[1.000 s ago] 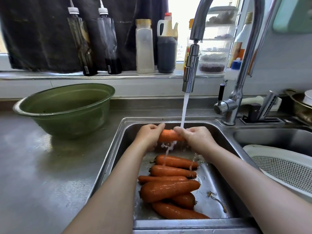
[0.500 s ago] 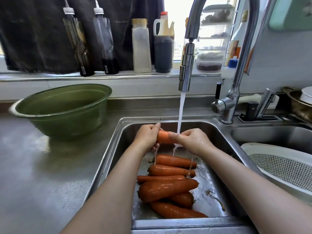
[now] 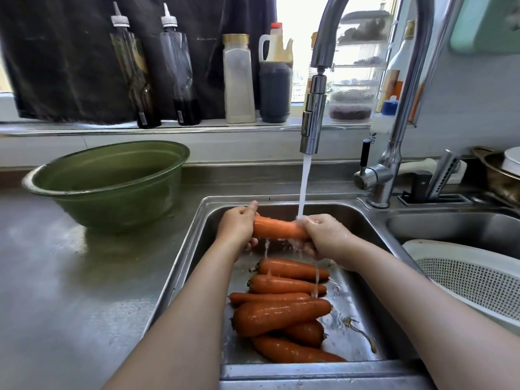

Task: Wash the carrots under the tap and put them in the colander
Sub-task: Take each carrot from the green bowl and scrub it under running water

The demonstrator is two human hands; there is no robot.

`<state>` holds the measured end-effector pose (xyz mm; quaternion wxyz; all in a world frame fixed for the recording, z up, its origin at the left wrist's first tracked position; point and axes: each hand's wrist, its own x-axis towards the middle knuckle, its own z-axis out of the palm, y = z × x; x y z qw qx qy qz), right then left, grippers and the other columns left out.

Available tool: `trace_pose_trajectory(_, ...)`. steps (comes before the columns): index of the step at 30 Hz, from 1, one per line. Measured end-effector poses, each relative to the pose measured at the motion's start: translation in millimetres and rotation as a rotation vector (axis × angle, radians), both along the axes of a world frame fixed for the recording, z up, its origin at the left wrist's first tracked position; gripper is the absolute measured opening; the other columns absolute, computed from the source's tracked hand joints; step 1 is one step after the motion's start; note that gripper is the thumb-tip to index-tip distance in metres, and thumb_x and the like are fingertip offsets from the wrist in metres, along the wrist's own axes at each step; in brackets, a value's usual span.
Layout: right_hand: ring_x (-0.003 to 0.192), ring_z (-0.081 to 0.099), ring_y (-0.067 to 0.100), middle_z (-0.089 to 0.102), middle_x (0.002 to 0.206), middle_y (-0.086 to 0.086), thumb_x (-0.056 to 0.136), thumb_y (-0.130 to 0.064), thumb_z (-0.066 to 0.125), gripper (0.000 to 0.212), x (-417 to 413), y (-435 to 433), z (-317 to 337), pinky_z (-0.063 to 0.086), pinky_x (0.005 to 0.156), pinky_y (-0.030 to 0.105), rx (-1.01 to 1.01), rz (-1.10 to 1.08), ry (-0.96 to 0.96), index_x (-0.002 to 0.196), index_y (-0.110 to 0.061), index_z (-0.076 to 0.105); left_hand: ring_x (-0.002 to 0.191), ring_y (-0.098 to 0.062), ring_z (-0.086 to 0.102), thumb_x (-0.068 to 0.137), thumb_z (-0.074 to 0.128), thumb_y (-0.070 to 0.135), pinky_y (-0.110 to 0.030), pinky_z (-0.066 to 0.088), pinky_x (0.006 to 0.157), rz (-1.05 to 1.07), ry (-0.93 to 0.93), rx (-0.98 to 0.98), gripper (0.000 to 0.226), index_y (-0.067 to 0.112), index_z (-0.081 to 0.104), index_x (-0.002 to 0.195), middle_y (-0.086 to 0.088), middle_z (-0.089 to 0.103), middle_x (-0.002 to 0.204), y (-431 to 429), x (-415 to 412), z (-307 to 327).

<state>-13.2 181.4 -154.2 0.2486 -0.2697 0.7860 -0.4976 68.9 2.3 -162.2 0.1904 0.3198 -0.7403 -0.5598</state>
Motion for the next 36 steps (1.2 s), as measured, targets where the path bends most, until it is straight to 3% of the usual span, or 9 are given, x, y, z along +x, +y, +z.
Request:
trace_pose_trajectory(4, 0.052, 0.045, 0.009, 0.056, 0.074, 0.004, 0.11, -0.025, 0.047, 0.025, 4.4, 1.3, -0.1, 0.035, 0.042, 0.02, -0.067, 0.147, -0.235, 0.119, -0.011, 0.066, 0.074, -0.022, 0.064, 0.093, 0.069, 0.053, -0.031, 0.051, 0.06, -0.119, 0.042, -0.038, 0.028, 0.027, 0.065, 0.102, -0.007, 0.066, 0.1, -4.8, 6.5, 3.0)
trace_pose_trajectory(7, 0.047, 0.043, 0.006, 0.055, 0.075, 0.002, 0.107, -0.035, 0.054, 0.02, 2.7, 2.6, 1.1, 0.032, 0.042, 0.02, -0.006, 0.056, -0.096, 0.108, -0.023, 0.069, 0.078, -0.021, 0.063, 0.087, 0.079, 0.045, -0.031, 0.051, 0.062, -0.205, 0.021, -0.027, 0.03, 0.026, 0.064, 0.106, -0.006, 0.062, 0.108, -4.0, 8.5, 4.8)
trace_pose_trajectory(14, 0.045, 0.042, 0.013, 0.05, 0.061, 0.001, 0.106, -0.056, 0.042, 0.046, -1.2, -4.0, -2.7, 0.03, 0.042, 0.024, 0.048, -0.258, -0.006, 0.091, -0.018, 0.063, 0.074, -0.021, 0.065, 0.088, 0.079, 0.044, -0.026, 0.051, 0.054, -0.299, 0.054, -0.021, 0.03, 0.03, 0.065, 0.109, -0.011, 0.065, 0.112, -5.3, 4.6, -3.4)
trace_pose_trajectory(17, 0.043, 0.033, 0.01, 0.045, 0.058, -0.004, 0.11, -0.048, 0.038, 0.041, -1.8, -2.9, -1.1, 0.026, 0.041, 0.022, -0.04, -0.065, -0.181, 0.09, -0.018, 0.058, 0.066, -0.02, 0.064, 0.091, 0.073, 0.05, -0.026, 0.047, 0.048, -0.127, 0.103, -0.007, 0.029, 0.024, 0.067, 0.101, -0.009, 0.068, 0.099, -3.6, -1.8, -4.2)
trace_pose_trajectory(20, 0.048, 0.033, 0.007, 0.047, 0.066, -0.004, 0.112, -0.028, 0.041, 0.024, 2.4, -1.1, 1.9, 0.029, 0.041, 0.019, -0.131, 0.167, -0.323, 0.119, -0.019, 0.062, 0.055, -0.019, 0.06, 0.094, 0.067, 0.055, -0.024, 0.042, 0.045, -0.004, 0.067, 0.027, 0.034, 0.021, 0.066, 0.091, -0.008, 0.068, 0.08, -12.1, -1.3, -5.8)
trace_pose_trajectory(23, 0.049, 0.04, 0.007, 0.053, 0.071, -0.002, 0.108, -0.031, 0.053, 0.024, 4.5, -3.6, 0.7, 0.034, 0.042, 0.021, -0.052, 0.075, -0.131, 0.126, -0.023, 0.066, 0.074, -0.02, 0.065, 0.096, 0.059, 0.062, -0.028, 0.046, 0.063, -0.08, -0.061, -0.129, 0.041, 0.023, 0.07, 0.09, -0.004, 0.07, 0.085, -15.5, 4.8, -6.0)
trace_pose_trajectory(29, 0.045, 0.039, 0.015, 0.048, 0.063, 0.004, 0.106, -0.053, 0.046, 0.037, -2.0, -8.3, -5.4, 0.029, 0.043, 0.023, -0.102, -0.287, -0.114, 0.089, -0.024, 0.06, 0.099, -0.013, 0.061, 0.088, 0.068, 0.064, -0.026, 0.045, 0.071, -0.366, -0.092, -0.28, 0.036, 0.035, 0.072, 0.107, 0.006, 0.066, 0.109, -4.1, 9.2, 1.1)
trace_pose_trajectory(32, 0.044, 0.035, 0.012, 0.047, 0.061, 0.001, 0.109, -0.047, 0.043, 0.034, -3.6, -1.0, -3.2, 0.027, 0.041, 0.023, -0.145, -0.12, -0.205, 0.101, -0.019, 0.06, 0.096, -0.011, 0.061, 0.088, 0.067, 0.065, -0.024, 0.043, 0.068, -0.333, -0.072, -0.294, 0.04, 0.032, 0.074, 0.108, 0.007, 0.066, 0.105, -3.3, 8.5, 0.8)
trace_pose_trajectory(36, 0.052, 0.049, 0.013, 0.06, 0.078, 0.006, 0.104, -0.027, 0.06, 0.015, 0.2, 4.1, 0.2, 0.038, 0.044, 0.028, -0.092, 0.01, -0.02, 0.115, -0.022, 0.068, 0.079, -0.012, 0.06, 0.091, 0.061, 0.067, -0.027, 0.041, 0.064, -0.245, -0.069, -0.265, 0.045, 0.025, 0.076, 0.091, 0.006, 0.066, 0.081, -10.4, 12.1, -0.4)
